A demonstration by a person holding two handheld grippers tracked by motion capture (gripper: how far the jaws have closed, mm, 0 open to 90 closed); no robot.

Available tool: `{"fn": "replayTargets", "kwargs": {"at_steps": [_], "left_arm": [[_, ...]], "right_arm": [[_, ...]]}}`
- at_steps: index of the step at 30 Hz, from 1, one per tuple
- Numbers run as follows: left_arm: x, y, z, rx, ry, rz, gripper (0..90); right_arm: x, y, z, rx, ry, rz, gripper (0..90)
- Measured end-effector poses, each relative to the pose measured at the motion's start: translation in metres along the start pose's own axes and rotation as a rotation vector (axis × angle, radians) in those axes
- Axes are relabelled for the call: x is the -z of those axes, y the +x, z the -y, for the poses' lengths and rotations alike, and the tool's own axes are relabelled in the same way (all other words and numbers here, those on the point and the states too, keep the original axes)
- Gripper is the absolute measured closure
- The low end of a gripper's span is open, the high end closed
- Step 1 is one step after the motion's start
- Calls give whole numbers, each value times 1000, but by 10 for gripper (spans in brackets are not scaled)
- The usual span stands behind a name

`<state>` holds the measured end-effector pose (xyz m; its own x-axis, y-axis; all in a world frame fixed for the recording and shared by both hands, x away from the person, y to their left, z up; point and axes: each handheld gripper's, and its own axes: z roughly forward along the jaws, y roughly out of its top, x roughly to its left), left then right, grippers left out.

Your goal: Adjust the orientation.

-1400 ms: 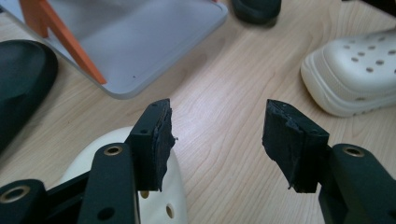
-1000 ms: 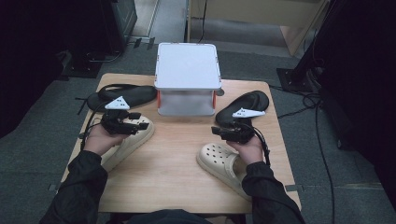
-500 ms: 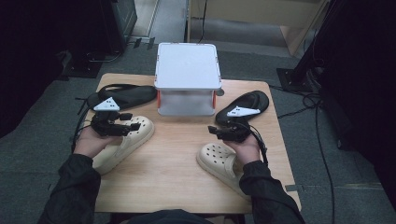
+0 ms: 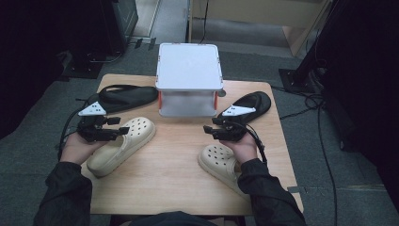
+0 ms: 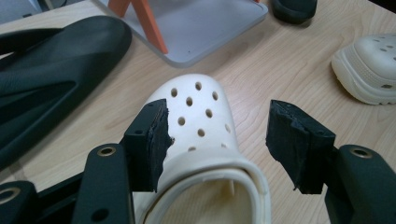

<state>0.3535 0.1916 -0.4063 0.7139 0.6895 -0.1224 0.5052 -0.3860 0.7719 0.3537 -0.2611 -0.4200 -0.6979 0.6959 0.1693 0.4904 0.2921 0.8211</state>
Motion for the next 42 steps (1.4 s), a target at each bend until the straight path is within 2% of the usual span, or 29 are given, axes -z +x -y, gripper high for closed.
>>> {"fn": "replayTargets", "kwargs": {"at_steps": [4, 6, 10, 16, 21, 24, 32, 36, 42], "left_arm": [[4, 5, 9, 0, -2, -4, 394], [5, 8, 15, -1, -9, -2, 397], [8, 15, 26, 29, -6, 4, 402], [7, 18, 34, 37, 6, 4, 404], [7, 18, 38, 30, -15, 6, 402], [6, 22, 41, 34, 6, -4, 403], [-5, 30, 45, 42, 35, -1, 421], [-16, 34, 46, 37, 79, 3, 434], [-25, 36, 42, 36, 69, 0, 490]], "right_arm": [[-4, 3, -2, 10, 3, -7, 452], [-7, 5, -4, 0, 0, -29, 452], [-10, 11, -6, 24, -1, -46, 452], [-14, 15, -8, 39, 3, -63, 452], [-16, 17, -8, 37, 10, -67, 452], [-16, 17, -8, 38, 13, -66, 452], [-18, 18, -7, 39, 18, -69, 452], [-20, 19, -6, 46, 21, -70, 452], [-18, 22, -5, 52, 31, -56, 451]]}}
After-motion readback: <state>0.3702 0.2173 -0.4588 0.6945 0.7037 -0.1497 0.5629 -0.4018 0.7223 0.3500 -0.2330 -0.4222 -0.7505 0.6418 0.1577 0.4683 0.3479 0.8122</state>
